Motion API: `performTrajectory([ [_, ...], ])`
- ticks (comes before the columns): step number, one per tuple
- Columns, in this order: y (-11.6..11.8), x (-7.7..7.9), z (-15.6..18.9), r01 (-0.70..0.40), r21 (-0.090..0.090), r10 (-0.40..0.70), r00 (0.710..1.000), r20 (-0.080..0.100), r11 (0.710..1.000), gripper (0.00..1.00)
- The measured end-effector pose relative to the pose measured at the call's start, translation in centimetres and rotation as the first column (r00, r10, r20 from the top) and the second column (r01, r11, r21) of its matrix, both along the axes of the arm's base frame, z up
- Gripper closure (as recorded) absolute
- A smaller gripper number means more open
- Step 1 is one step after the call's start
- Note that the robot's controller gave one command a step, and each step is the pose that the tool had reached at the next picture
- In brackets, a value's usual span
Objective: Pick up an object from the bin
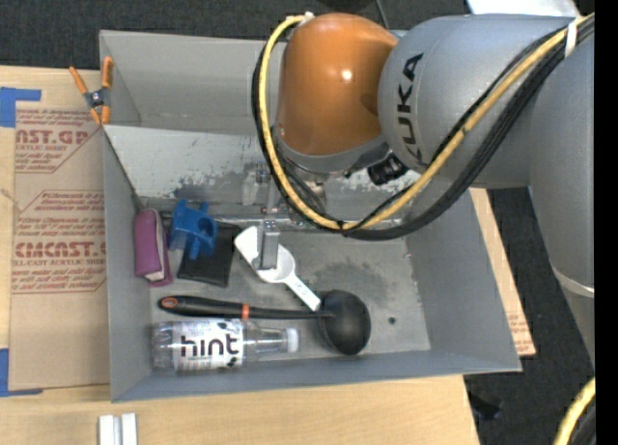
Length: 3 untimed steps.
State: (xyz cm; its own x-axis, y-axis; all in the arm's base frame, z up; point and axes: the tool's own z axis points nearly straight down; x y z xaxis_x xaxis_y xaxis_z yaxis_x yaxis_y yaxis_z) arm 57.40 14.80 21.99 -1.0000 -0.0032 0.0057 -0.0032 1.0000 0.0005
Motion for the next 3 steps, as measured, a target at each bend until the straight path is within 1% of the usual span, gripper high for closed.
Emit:
performTrajectory([
  [1,-0.1,0.1,0.5,0.002,0.001,-0.002,1.000,0.008,1.000,0.00],
  [2,-1.9,0.2,-4.8,0.157,0.002,-0.157,0.988,0.009,0.988,0.00],
  [3,-4.5,-2.2,-8.6,0.196,0.002,-0.196,0.981,0.008,0.981,0.00],
])
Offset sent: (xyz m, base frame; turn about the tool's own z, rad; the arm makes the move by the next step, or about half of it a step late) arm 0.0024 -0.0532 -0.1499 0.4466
